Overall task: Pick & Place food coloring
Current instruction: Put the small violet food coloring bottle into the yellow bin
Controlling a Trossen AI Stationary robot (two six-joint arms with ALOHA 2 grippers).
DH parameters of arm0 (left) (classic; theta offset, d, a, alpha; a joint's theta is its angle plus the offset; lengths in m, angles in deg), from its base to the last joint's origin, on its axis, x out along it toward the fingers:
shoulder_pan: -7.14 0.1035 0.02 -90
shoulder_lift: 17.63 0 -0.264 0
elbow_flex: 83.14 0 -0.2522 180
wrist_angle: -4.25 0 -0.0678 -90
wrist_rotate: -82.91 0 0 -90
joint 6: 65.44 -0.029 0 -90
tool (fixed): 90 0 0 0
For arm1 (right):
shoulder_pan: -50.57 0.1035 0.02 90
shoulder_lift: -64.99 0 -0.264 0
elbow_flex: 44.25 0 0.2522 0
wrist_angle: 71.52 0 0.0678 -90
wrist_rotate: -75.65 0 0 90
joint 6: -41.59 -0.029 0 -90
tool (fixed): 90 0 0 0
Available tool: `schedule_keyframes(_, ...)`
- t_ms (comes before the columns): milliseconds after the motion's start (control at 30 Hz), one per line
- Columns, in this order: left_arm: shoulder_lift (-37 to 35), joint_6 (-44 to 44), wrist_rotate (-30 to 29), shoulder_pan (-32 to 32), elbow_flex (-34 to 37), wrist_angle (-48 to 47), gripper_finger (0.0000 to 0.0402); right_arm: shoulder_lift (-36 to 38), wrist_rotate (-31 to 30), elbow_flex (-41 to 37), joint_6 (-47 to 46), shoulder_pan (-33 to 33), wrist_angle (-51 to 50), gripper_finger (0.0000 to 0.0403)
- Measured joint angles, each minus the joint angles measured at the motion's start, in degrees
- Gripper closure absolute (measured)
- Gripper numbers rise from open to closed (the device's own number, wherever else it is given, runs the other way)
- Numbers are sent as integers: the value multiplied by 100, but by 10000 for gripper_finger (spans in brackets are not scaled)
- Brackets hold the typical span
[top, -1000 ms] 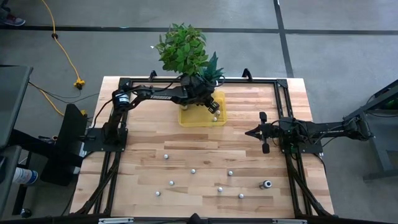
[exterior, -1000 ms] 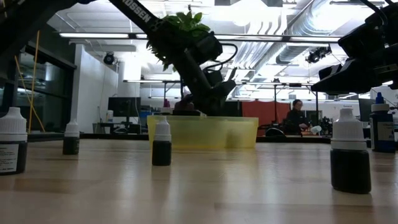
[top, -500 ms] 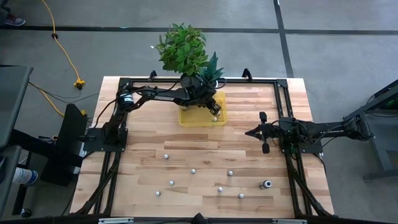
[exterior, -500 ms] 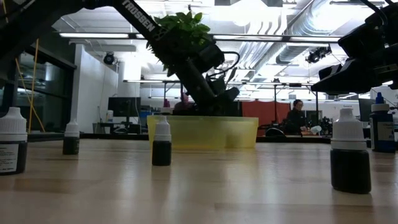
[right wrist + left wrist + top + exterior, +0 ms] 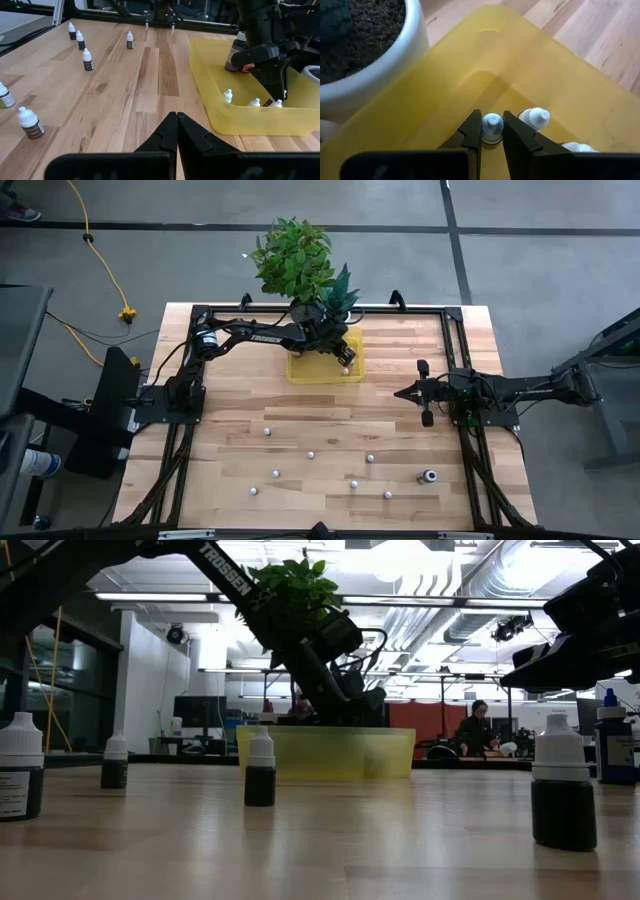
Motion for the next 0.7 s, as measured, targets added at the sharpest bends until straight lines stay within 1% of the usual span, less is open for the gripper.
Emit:
schedule_keyframes(200, -1, -1, -147, -2, -2, 26, 357, 0, -2, 0, 0, 1, 0, 402)
schedule_keyframes(600, 130, -2, -120, -46, -4, 156, 357, -1, -2, 0, 0, 0, 0, 402)
schedule_keyframes(700, 141, -12, -130, -60, -13, 173, 349, -2, -2, 0, 0, 0, 0, 402)
